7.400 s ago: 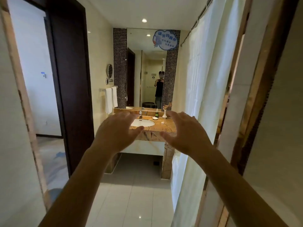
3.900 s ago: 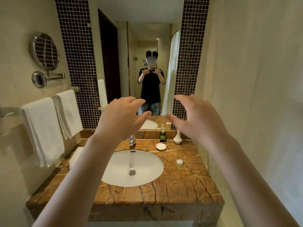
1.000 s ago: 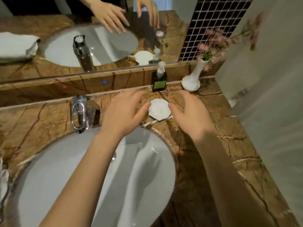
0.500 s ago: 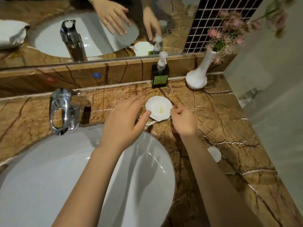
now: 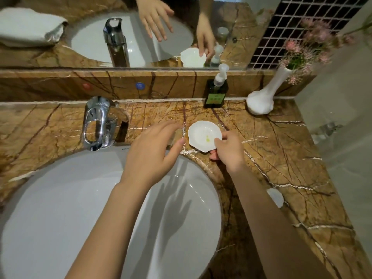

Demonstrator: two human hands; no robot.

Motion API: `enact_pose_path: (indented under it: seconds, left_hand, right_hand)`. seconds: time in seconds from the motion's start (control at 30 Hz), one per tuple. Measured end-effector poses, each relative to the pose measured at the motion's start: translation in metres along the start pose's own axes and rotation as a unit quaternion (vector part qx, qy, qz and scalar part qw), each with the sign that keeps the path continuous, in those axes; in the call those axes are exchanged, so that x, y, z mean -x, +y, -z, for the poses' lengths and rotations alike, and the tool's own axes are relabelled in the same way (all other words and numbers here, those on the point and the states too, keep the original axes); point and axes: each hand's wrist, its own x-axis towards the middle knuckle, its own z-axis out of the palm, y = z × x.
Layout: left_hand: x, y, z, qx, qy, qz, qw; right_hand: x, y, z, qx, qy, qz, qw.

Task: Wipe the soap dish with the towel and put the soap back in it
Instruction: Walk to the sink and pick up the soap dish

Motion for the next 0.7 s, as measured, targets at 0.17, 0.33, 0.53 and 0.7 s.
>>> enact_pose_path:
  seconds: [0.17,0.33,0.53,0.7]
  left_hand:
    - [0.019,-0.003,0.021,0.007,0.043,0.013,0.999]
    - [0.061,-0.017,0.046,0.000,0.052,0.050,0.997]
    - [0.137,-0.058,0.069,-0.017,0.034,0.114,0.993]
    - [0.188,-0.095,0.079,-0.030,0.011,0.143,0.989]
  right_hand:
    - [0.025,-0.016,-0.009,0.041,-0.028,0.066,0.997]
    - [0.063,-0.025,-0.027,0.044,-0.064,0.121,0.990]
    - [0.122,-0.012,-0.072,0.052,-0.069,0.143,0.986]
    - [0.162,0.008,-0.117,0.196,-0.012,0.239,0.951]
